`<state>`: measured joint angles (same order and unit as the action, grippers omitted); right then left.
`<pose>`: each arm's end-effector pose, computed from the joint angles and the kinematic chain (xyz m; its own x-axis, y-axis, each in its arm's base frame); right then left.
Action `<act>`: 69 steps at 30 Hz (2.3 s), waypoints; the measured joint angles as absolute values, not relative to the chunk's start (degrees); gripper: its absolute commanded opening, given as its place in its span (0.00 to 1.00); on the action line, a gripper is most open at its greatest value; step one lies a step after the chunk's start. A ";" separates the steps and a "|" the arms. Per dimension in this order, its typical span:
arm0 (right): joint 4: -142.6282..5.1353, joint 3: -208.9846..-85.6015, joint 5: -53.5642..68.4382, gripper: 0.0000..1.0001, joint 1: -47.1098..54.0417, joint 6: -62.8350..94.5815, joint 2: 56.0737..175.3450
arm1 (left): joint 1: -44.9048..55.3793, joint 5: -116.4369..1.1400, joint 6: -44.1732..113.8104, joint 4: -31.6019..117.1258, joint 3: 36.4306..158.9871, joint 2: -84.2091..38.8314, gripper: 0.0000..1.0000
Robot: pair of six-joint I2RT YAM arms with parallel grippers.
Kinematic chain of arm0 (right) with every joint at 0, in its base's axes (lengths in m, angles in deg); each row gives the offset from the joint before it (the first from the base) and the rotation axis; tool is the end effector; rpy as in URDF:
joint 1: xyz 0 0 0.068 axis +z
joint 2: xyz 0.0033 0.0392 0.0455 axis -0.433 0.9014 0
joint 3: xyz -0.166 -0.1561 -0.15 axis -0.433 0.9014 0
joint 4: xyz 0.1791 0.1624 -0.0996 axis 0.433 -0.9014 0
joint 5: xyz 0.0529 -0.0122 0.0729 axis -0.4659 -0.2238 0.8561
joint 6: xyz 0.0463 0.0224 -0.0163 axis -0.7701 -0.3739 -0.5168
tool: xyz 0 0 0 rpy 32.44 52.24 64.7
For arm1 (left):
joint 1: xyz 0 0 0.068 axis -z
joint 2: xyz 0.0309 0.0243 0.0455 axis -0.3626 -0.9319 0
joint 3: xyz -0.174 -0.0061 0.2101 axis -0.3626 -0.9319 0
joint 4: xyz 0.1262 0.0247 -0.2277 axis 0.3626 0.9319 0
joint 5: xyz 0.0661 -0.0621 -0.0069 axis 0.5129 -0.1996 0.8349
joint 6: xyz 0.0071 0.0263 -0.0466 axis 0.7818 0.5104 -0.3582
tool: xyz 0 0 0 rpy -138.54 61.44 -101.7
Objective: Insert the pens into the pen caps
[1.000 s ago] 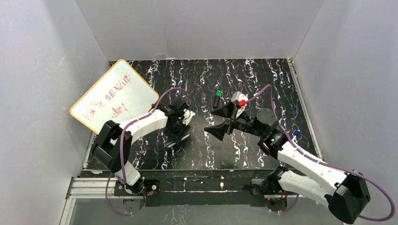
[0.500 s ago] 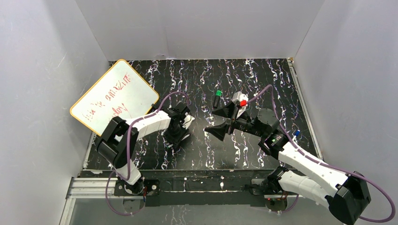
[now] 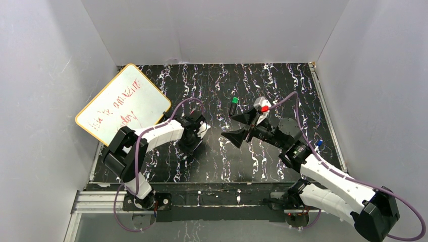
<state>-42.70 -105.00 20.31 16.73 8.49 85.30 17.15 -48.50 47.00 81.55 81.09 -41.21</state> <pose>0.1472 0.1513 0.3172 -0.1166 0.2046 -0.9719 -0.8861 0.4205 0.1948 0.2321 -0.1833 0.1659 -0.7506 0.6085 -0.2575 0.6260 0.7796 0.0176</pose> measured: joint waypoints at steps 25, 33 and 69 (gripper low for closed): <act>11.20 -96.41 17.66 0.92 10.24 -28.27 118.24 | 17.20 -63.93 43.11 63.87 86.42 -20.08 0.00; 15.62 -100.78 19.41 0.89 10.24 -30.37 122.55 | 17.20 -65.75 42.78 62.97 85.22 -19.40 0.00; 16.12 -107.60 23.30 0.01 11.20 -36.05 132.93 | 17.11 -67.21 42.41 59.72 83.93 -20.16 0.32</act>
